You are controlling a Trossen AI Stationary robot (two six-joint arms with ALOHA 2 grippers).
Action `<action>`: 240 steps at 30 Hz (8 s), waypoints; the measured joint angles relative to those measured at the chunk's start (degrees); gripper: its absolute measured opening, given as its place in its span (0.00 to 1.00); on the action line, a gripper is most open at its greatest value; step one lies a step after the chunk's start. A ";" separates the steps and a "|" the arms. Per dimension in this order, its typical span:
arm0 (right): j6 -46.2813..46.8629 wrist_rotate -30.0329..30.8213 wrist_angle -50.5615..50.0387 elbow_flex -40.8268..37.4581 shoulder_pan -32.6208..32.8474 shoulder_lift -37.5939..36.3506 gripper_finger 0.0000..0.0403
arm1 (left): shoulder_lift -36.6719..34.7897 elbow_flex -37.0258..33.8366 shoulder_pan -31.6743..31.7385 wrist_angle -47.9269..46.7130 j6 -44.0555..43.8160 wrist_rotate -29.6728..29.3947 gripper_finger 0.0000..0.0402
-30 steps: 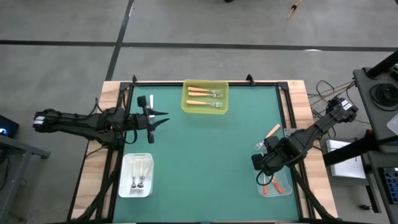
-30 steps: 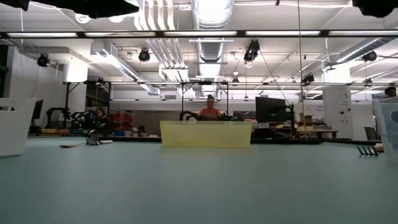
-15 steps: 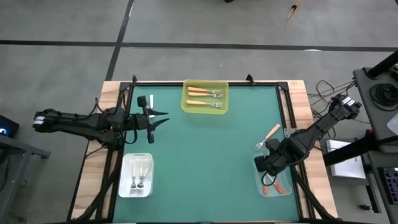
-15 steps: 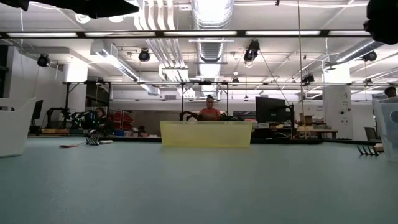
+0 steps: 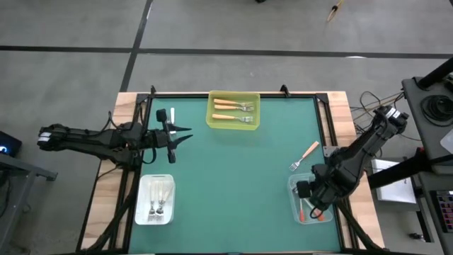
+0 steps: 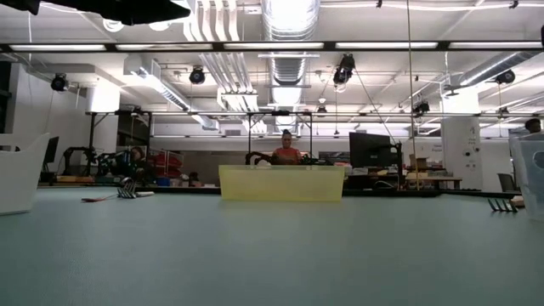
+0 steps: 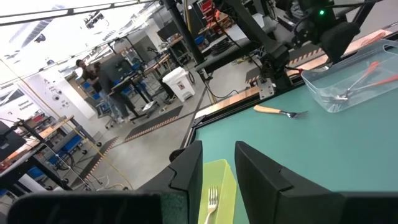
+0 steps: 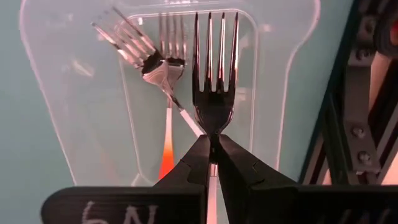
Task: Sort silverware by color (type)
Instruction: Put the orange fork into the transparent bin, then put the white fork into the white bin
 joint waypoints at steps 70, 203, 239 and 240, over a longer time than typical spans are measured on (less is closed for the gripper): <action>3.30 0.50 1.89 -0.63 0.15 8.43 0.20 | 0.01 0.00 -0.02 -0.02 -0.02 0.00 0.19; -74.94 70.49 -0.19 11.59 -15.39 5.74 0.20 | 53.90 21.46 50.16 -41.54 -48.98 -1.90 0.32; -74.73 70.49 -0.95 10.95 -15.39 5.74 0.20 | 57.64 21.46 50.45 -38.92 -50.08 1.01 0.32; -74.73 70.49 -0.94 10.96 -15.39 5.74 0.20 | 57.64 21.48 50.45 -38.97 -50.08 0.99 0.32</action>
